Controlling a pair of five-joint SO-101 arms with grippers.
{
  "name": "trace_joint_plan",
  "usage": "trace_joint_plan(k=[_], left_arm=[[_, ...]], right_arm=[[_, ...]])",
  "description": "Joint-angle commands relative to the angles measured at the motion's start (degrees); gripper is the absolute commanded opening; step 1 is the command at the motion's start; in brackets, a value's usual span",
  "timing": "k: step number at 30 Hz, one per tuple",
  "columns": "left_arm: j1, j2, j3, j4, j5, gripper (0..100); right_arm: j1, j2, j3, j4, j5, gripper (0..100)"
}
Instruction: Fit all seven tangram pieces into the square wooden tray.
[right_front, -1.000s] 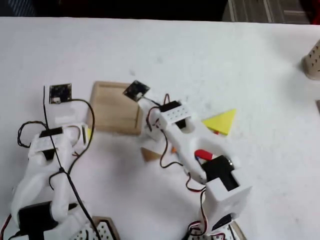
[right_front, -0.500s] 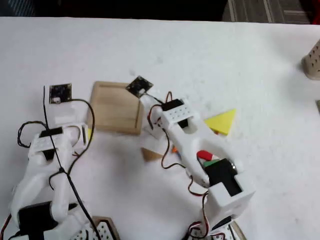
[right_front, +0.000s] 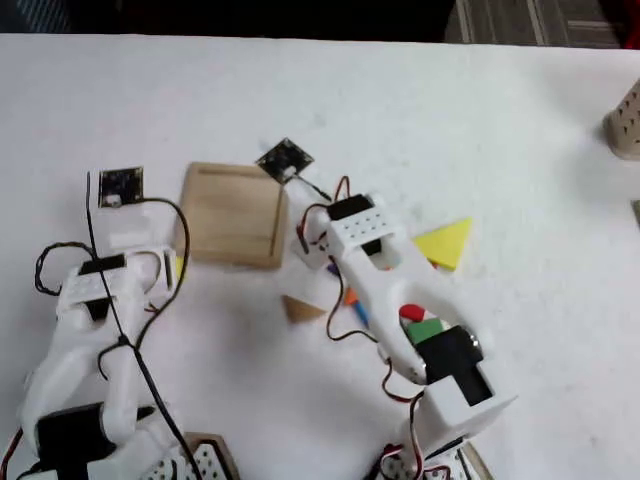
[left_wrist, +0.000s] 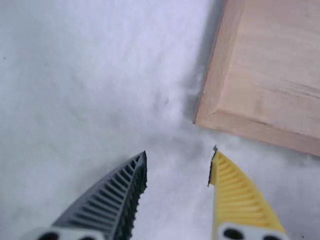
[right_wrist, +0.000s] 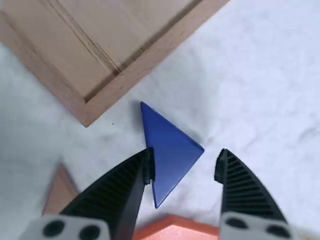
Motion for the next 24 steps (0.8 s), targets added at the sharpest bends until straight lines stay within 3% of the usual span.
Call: trace_joint_plan(k=[1,10,24], left_arm=[[-1.01,-2.51,-0.35,-0.79,-0.44,23],[-1.01,-2.51,-0.35,-0.79,-0.44,23],[-1.01,-2.51,-0.35,-0.79,-0.44,23]], right_arm=[[-0.04,-2.59,0.26,0.48,4.75,25.8],[0.22,5.14,0.44,-5.41,10.64,25.5],[0.66,2.59,0.62,-3.65,10.64,7.4]])
